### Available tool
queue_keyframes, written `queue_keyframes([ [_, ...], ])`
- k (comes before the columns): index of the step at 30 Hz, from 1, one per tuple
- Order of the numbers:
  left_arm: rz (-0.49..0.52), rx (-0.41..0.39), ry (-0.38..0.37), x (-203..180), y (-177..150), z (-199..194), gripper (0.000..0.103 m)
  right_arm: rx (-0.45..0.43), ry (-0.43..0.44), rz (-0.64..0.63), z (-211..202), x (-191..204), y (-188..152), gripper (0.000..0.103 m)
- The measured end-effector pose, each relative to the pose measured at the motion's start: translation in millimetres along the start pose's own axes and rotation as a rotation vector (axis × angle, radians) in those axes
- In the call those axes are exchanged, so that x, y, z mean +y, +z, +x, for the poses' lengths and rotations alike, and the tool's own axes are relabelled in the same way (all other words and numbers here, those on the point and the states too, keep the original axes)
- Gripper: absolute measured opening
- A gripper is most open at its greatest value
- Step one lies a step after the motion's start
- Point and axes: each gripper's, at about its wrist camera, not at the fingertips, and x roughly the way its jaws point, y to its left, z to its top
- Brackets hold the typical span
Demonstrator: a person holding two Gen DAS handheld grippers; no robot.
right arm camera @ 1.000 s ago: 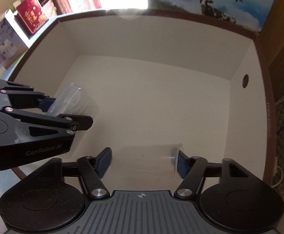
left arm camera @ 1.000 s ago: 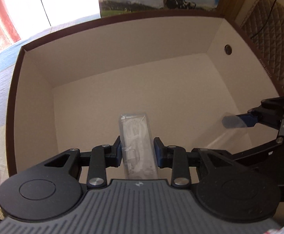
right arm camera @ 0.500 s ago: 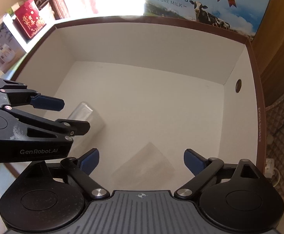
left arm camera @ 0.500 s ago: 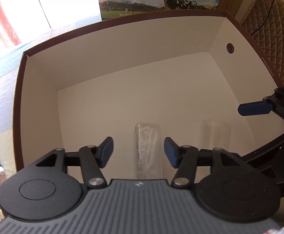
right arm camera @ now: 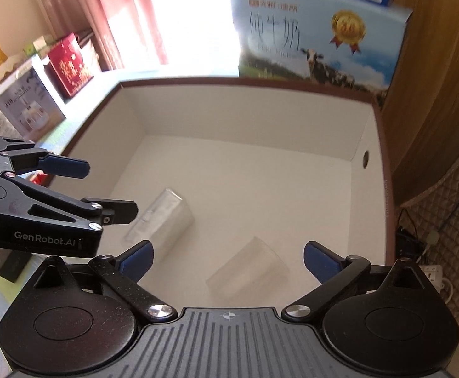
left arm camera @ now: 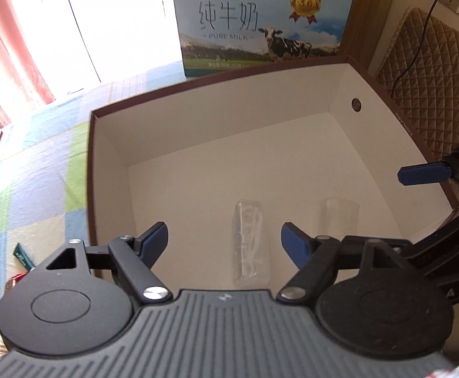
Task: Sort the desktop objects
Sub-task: 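Withdraw both grippers from the box back toward the remaining items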
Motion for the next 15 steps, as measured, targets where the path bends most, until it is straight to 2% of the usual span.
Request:
queue_keyframes([
  [7, -0.032, -0.075, 0.021, 9.2, -15.9, -39.1, 0.081, -0.113, -0.021, 0.01, -33.0, 14.8, -15.7, 0.101],
  [15, -0.036, -0.123, 0.063, 14.6, -42.0, -75.0, 0.082, -0.177, -0.024, 0.016, -61.5, 36.4, -30.1, 0.101],
])
